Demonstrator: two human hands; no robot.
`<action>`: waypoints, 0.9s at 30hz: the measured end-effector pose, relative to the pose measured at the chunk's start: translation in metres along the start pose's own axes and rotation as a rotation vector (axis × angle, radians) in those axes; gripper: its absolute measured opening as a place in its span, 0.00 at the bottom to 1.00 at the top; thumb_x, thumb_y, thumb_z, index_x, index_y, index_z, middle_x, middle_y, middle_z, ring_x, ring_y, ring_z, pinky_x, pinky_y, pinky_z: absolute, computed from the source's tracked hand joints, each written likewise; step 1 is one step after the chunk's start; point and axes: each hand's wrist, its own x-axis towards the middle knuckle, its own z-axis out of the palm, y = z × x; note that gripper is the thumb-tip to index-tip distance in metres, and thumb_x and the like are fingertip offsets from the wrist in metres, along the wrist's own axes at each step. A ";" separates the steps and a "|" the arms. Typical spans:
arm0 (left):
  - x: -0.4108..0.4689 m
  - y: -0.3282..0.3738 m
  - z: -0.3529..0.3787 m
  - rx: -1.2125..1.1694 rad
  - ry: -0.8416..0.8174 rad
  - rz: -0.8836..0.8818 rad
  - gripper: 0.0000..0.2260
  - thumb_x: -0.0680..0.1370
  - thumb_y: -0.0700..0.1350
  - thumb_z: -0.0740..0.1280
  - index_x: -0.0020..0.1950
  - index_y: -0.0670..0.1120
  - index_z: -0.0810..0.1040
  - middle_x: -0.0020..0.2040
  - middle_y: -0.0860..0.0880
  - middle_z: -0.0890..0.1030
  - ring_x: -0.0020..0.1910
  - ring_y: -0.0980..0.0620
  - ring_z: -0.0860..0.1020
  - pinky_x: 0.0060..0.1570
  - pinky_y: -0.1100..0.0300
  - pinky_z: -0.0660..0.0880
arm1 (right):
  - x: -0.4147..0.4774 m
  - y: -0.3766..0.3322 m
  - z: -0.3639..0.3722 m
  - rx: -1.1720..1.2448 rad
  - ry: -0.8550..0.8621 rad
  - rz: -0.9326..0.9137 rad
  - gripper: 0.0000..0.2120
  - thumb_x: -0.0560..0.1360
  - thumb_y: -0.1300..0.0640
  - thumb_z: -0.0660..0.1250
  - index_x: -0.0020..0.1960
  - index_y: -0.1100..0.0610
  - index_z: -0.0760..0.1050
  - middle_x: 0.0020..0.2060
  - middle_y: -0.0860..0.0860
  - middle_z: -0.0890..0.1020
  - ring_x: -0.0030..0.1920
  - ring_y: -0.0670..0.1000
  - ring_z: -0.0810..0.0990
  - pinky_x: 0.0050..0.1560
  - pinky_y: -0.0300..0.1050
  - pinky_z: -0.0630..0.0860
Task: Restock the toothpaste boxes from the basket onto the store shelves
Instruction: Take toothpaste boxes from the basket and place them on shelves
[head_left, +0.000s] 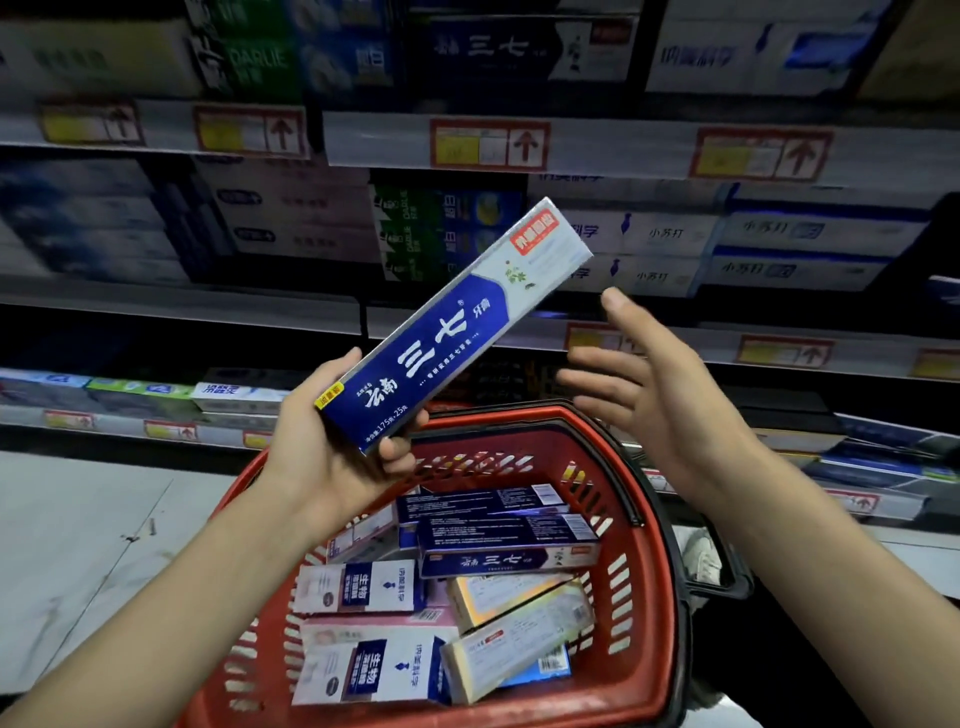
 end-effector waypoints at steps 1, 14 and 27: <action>0.000 0.000 0.002 0.028 0.011 0.008 0.21 0.80 0.59 0.63 0.57 0.43 0.83 0.39 0.37 0.79 0.22 0.50 0.70 0.30 0.59 0.63 | -0.001 -0.001 0.001 0.035 0.012 -0.023 0.24 0.71 0.36 0.71 0.63 0.44 0.74 0.57 0.55 0.86 0.54 0.55 0.88 0.57 0.52 0.82; -0.002 -0.009 0.014 0.150 0.072 0.085 0.33 0.79 0.68 0.61 0.60 0.39 0.82 0.41 0.39 0.81 0.28 0.48 0.76 0.25 0.59 0.64 | -0.013 -0.003 -0.007 0.125 0.104 0.017 0.26 0.74 0.49 0.76 0.65 0.61 0.74 0.47 0.57 0.89 0.48 0.56 0.89 0.50 0.50 0.83; 0.002 0.004 0.028 0.145 0.032 0.273 0.25 0.82 0.64 0.59 0.62 0.46 0.81 0.42 0.44 0.82 0.34 0.51 0.75 0.40 0.56 0.70 | -0.006 0.002 -0.020 0.211 0.191 0.049 0.19 0.74 0.50 0.76 0.62 0.57 0.80 0.51 0.55 0.89 0.47 0.49 0.88 0.44 0.41 0.82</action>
